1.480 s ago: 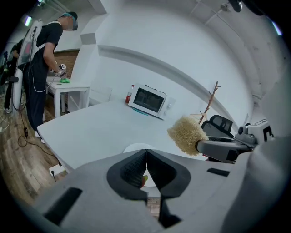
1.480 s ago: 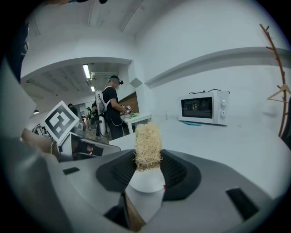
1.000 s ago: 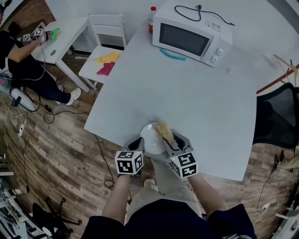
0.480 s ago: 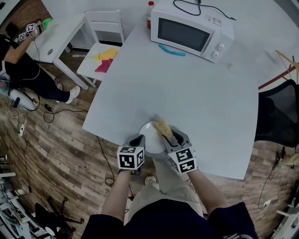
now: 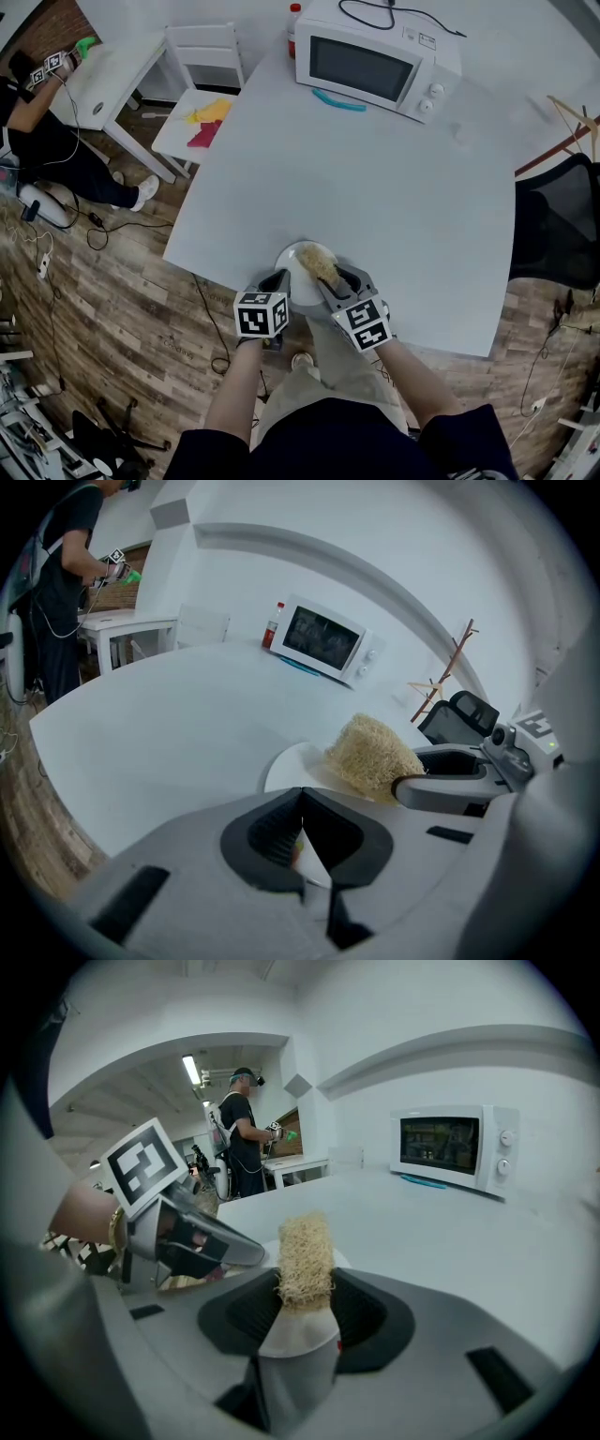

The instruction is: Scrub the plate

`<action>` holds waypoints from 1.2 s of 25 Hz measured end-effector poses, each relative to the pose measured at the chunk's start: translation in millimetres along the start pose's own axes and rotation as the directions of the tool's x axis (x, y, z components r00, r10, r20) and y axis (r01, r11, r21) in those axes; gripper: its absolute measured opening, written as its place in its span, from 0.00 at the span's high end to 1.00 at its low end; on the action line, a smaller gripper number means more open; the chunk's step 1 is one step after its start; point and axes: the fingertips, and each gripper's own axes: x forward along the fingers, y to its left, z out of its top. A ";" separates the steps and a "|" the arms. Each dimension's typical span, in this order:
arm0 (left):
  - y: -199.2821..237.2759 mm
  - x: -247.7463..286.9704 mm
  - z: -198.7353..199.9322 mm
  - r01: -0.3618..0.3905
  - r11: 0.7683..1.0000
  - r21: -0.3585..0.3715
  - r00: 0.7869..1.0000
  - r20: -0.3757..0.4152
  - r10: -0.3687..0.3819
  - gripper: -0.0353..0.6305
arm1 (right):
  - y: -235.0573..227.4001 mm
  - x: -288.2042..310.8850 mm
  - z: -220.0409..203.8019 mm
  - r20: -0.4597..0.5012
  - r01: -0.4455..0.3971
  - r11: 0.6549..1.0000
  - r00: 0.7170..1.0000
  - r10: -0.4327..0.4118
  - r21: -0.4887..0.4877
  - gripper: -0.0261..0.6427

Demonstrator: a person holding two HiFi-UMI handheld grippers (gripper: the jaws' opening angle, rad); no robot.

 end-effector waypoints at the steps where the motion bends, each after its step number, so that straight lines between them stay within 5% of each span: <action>1: 0.2 0.0 0.0 0.001 1.000 -0.003 1.000 0.001 -0.001 0.92 | 3.3 -1.1 -2.1 -0.005 -0.008 1.000 1.000 0.008 -0.007 0.72; 14: 0.0 1.4 -0.2 0.007 1.000 0.002 1.000 -0.006 -0.007 0.92 | 38.6 -14.9 -20.2 -0.030 -0.097 0.995 0.995 0.096 -0.007 0.71; 30: -1.8 2.1 -1.2 0.004 1.000 0.002 1.000 -0.010 -0.004 0.92 | -20.6 2.9 7.3 -0.005 0.031 0.999 1.000 -0.031 -0.013 0.71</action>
